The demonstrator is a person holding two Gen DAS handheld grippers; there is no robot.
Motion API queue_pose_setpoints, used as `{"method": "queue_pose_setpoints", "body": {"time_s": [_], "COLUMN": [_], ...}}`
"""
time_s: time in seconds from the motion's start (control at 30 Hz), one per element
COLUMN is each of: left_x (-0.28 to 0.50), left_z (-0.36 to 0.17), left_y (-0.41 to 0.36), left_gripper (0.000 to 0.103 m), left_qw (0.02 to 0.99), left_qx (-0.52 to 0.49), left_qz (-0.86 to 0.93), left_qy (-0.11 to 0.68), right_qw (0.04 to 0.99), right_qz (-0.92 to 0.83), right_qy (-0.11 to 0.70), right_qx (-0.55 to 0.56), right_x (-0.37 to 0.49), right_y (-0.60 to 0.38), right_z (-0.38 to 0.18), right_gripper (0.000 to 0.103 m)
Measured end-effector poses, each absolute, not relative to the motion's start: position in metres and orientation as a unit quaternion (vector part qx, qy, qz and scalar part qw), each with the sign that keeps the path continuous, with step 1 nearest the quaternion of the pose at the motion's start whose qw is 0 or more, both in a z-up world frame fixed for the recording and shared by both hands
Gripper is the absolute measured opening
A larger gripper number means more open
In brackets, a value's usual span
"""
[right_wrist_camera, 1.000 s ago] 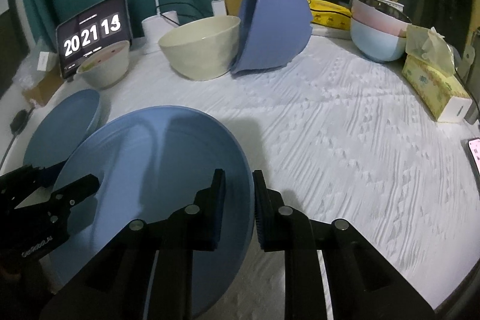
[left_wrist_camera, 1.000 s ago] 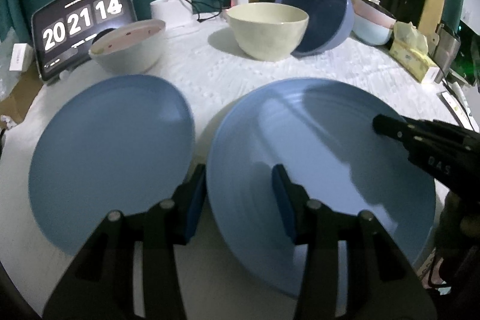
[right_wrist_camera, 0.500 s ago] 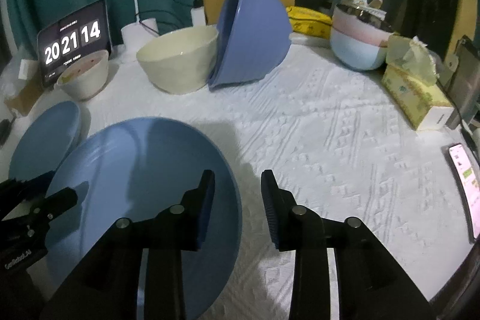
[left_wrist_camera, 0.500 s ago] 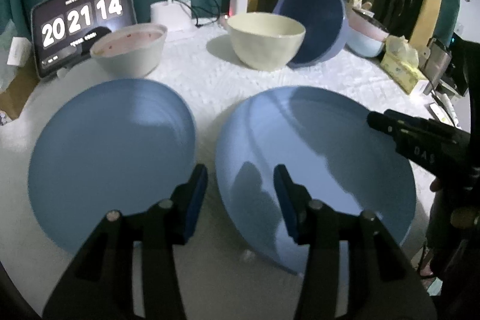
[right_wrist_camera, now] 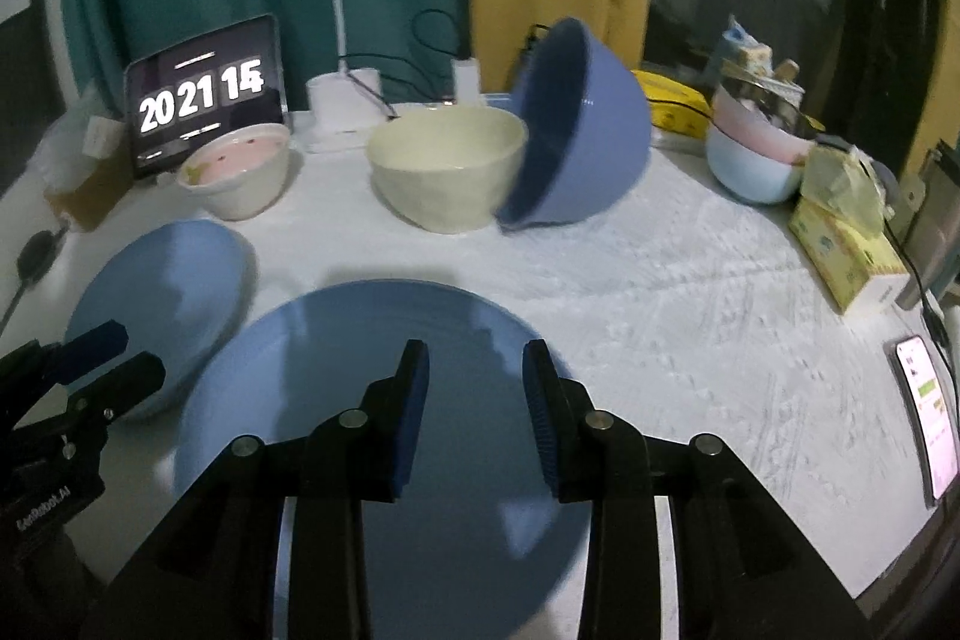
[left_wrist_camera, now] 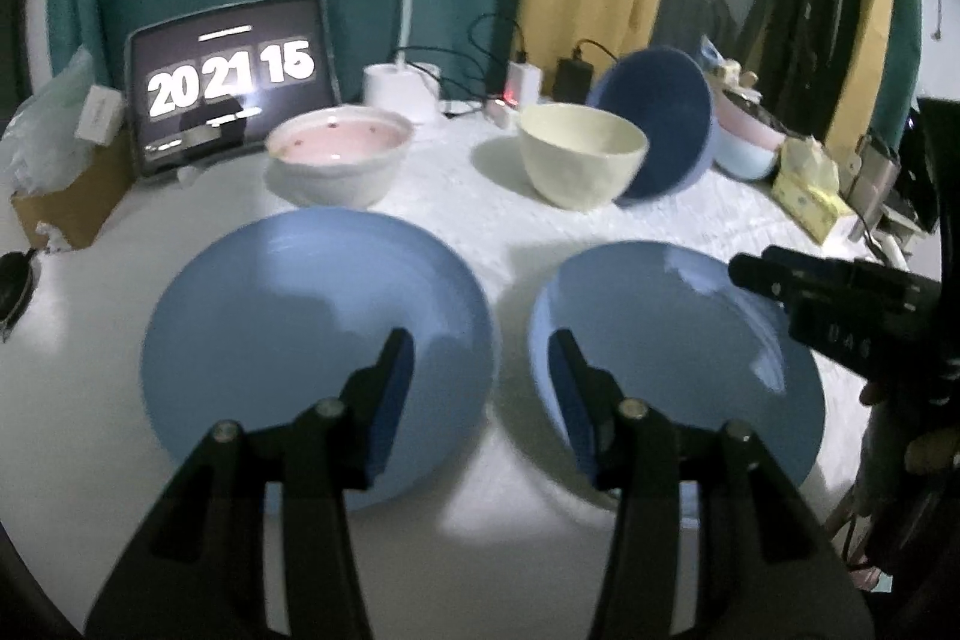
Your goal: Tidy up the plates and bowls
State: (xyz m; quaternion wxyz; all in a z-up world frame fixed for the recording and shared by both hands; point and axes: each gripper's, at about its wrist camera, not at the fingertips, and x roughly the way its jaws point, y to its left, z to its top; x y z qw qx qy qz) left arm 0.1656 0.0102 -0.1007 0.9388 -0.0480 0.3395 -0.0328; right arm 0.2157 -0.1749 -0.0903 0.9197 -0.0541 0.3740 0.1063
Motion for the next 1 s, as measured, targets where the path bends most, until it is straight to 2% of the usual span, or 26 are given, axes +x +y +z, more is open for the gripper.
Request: {"method": "queue_pose_setpoints", "body": {"time_s": [0.37, 0.43, 1.0], "left_x": [0.159, 0.157, 0.157], "left_z": [-0.102, -0.102, -0.115], "left_y": [0.066, 0.076, 0.143], "left_gripper": [0.057, 0.068, 0.069], "left_qw": [0.940, 0.942, 0.932], "left_qx": [-0.078, -0.086, -0.112], "left_qz": [0.013, 0.015, 0.078], "left_qy": [0.330, 0.325, 0.337], "right_qw": [0.915, 0.914, 0.898], "right_qz": [0.138, 0.145, 0.186], "right_qy": [0.371, 0.370, 0.387], "right_qx": [-0.078, -0.080, -0.099], "right_x": [0.216, 0.217, 0.229], "right_y": [-0.124, -0.114, -0.052], "right_z": [-0.084, -0.083, -0.094], "right_gripper": [0.034, 0.035, 0.036]}}
